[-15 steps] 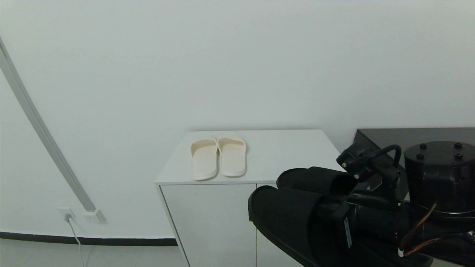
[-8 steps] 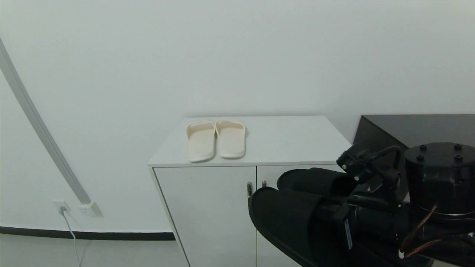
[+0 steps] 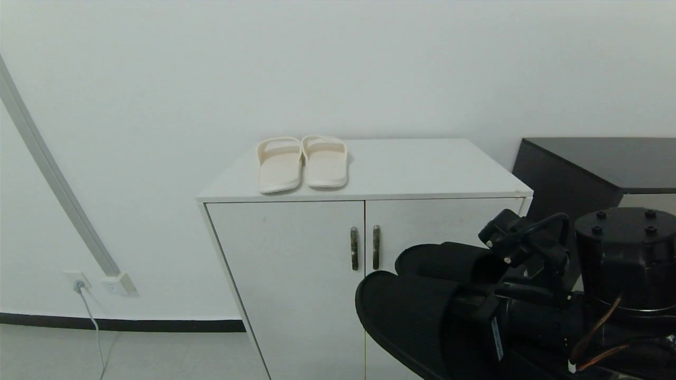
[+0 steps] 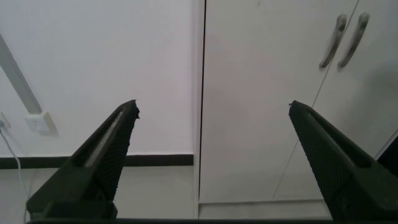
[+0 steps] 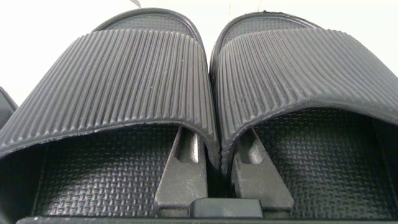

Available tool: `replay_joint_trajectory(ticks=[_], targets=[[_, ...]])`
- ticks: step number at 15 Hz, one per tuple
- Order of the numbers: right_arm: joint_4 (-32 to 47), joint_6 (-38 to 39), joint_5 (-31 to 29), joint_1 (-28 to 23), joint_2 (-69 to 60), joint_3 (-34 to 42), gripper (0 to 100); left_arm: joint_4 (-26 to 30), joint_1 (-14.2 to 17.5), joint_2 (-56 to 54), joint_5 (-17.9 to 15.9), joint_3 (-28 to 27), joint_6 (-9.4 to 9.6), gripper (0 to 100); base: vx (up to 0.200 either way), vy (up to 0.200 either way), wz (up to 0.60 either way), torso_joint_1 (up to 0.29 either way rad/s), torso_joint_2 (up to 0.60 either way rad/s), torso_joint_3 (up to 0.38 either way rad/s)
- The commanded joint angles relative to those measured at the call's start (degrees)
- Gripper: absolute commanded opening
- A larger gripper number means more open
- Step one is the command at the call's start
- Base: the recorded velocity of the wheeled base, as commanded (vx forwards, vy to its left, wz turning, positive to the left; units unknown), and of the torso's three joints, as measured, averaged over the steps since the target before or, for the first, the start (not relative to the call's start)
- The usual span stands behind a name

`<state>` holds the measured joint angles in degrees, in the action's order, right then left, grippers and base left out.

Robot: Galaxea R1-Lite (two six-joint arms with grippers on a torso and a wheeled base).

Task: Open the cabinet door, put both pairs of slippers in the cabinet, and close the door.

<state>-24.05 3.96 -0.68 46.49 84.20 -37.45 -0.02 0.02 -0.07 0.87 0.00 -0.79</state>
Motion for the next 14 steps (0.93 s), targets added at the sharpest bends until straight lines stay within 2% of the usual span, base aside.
replay_joint_trajectory(ticks=[1,7,10,13,14], targets=[[-0.03,0.08,0.16,-0.26,-0.26,0.97,0,-0.06,0.06,0.07,0.01,0.0,0.0,100,0.0,0.0,0.0,-0.168,0.49,0.32],[-0.65,-0.8,1.12,-0.09,1.23,1.24,0,0.02,0.06,0.07,0.54,0.0,0.09,100,0.0,0.0,0.0,-0.138,0.47,0.334],[-1.7,-0.89,1.3,0.0,-0.09,1.85,0,-0.06,-0.02,0.07,0.54,0.0,-0.17,100,0.0,0.0,0.0,-0.085,0.46,0.362],[-2.23,-0.89,1.74,0.0,-0.79,4.49,0,0.02,0.06,0.07,0.19,0.0,0.44,100,0.0,0.0,0.0,-0.038,0.43,0.37],[-2.58,-0.89,1.65,0.0,-0.7,4.75,0,0.02,0.06,0.07,0.1,0.0,0.35,100,0.0,0.0,0.0,-0.007,0.12,0.076]])
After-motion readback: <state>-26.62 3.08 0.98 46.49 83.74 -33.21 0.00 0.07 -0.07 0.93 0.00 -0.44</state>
